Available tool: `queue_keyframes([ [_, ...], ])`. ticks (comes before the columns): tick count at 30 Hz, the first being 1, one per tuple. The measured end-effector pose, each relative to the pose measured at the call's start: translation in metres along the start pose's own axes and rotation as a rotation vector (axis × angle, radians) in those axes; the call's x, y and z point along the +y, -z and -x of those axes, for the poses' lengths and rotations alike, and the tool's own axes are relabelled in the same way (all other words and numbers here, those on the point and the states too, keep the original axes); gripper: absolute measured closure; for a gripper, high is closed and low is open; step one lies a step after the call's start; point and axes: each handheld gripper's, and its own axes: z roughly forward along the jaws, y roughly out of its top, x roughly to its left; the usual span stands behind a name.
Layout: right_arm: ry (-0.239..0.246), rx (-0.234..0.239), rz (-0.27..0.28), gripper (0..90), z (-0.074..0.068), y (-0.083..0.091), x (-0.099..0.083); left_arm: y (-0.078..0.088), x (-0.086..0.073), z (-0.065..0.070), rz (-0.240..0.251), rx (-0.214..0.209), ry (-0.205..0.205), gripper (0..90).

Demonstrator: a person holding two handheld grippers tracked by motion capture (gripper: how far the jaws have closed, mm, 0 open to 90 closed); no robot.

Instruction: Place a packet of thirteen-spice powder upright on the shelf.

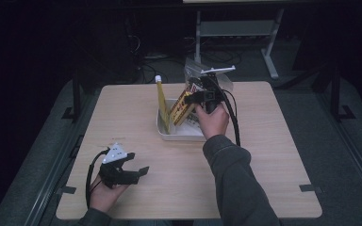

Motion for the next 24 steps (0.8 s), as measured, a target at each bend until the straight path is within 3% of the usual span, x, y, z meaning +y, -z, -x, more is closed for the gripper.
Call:
queue_keyframes([
  [13, -0.076, -0.031, 0.045, 67.5, -0.002, -0.017, 0.000, 0.002, 0.000, -0.001, 0.002, 0.001, -0.003, 21.6],
  [24, -0.108, -0.066, 0.050, 67.5, -0.005, -0.028, -0.003, 0.003, 0.000, -0.002, 0.003, -0.001, -0.004, 21.7],
])
